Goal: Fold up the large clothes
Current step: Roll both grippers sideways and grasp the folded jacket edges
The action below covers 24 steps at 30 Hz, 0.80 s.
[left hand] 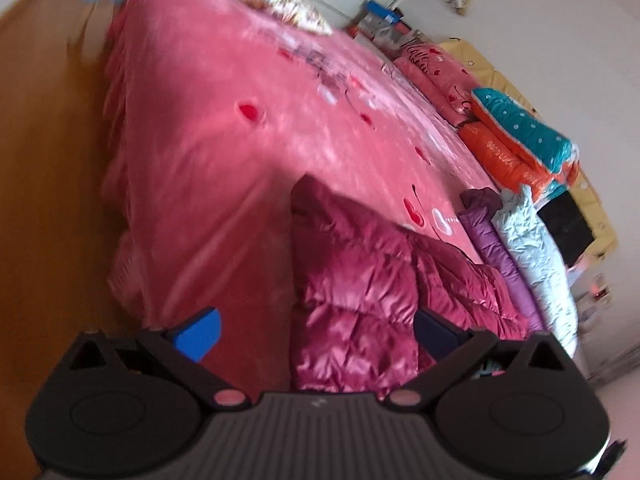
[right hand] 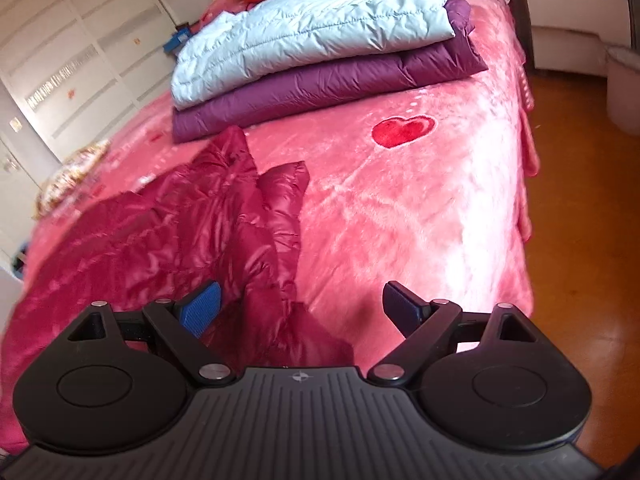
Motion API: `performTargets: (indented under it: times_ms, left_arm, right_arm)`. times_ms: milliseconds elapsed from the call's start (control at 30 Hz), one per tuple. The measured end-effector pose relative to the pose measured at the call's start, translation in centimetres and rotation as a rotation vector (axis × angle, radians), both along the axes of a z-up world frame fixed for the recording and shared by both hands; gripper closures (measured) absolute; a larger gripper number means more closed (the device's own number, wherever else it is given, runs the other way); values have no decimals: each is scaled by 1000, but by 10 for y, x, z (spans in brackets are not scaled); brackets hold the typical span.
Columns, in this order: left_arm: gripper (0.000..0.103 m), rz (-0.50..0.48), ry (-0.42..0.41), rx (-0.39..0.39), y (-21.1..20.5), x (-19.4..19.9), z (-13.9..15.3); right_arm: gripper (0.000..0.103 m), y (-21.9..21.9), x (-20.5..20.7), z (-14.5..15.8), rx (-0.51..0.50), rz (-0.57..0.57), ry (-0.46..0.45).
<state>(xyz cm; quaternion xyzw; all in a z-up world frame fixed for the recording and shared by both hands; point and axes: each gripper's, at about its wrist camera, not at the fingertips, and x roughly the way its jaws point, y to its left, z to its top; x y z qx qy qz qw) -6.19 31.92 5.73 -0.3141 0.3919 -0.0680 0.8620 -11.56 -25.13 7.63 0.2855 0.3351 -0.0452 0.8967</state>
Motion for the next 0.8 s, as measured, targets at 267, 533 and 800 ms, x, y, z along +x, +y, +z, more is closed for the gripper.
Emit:
performTargets:
  times_ms: [267, 533, 800]
  left_arm:
    - [1, -42, -7, -235, 0, 24, -36]
    - [1, -159, -5, -274, -23, 54, -51]
    - [1, -232, -21, -317, -35, 69, -58]
  right_arm:
    - [0, -48, -3, -24, 405, -9, -110]
    - [0, -70, 27, -47, 539, -1, -123]
    - [0, -63, 63, -54, 551, 70, -113]
